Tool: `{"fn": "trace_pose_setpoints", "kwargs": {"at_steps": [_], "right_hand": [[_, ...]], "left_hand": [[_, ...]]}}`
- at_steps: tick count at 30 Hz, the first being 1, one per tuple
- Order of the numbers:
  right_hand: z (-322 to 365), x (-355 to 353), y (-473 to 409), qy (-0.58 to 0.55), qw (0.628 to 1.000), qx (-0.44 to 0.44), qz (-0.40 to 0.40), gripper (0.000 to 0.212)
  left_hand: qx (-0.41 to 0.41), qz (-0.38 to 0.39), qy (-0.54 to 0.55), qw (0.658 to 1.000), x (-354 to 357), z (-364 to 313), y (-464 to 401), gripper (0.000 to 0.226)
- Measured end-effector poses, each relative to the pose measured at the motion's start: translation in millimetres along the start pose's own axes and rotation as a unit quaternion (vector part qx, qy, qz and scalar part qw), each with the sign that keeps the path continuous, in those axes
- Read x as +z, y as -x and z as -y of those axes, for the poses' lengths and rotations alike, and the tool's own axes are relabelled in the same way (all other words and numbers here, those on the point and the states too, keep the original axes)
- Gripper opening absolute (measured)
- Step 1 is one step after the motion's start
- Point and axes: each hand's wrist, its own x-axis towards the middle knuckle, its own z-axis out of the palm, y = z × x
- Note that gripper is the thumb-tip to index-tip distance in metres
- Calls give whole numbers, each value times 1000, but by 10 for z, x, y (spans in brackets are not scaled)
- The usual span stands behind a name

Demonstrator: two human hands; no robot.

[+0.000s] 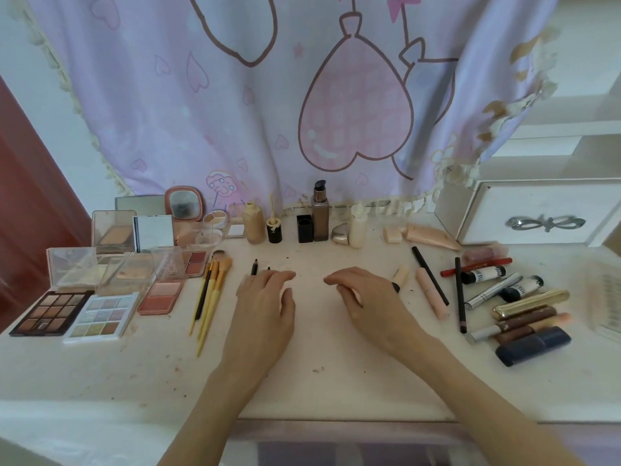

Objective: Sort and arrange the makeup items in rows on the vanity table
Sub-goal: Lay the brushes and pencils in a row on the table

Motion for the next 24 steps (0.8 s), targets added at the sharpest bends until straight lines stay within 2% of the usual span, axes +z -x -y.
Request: {"fn": "trace_pose_setpoints", "kwargs": {"at_steps": [4,7,10,14,16,19,21,24], "right_hand": [[-372,-293,88,111,993,29,-36,30],[-637,-452,67,228,972,52,7,37],[-757,-525,31,257,963,55,53,37],[-795,-540,-7,255,963,20,85,39],[-803,-542,-18,250,964,12,86,39],[-801,-548,-32,235,969,7,79,35],[-775,-550,-33,196,978,11,63,33],[-698,-562,-32,64,997,41,28,30]], "left_hand": [[50,53,46,996,287,-330,-3,30],[48,90,68,992,525,-562,-21,35],[28,122,69,990,711,-745,-81,45],[7,138,67,988,838,-851,-164,35],[12,125,67,990,850,-833,-183,24],[6,98,90,991,791,-753,-219,21],[-4,79,123,989,701,-701,-250,20],[-19,46,179,983,551,-638,-274,18]]}}
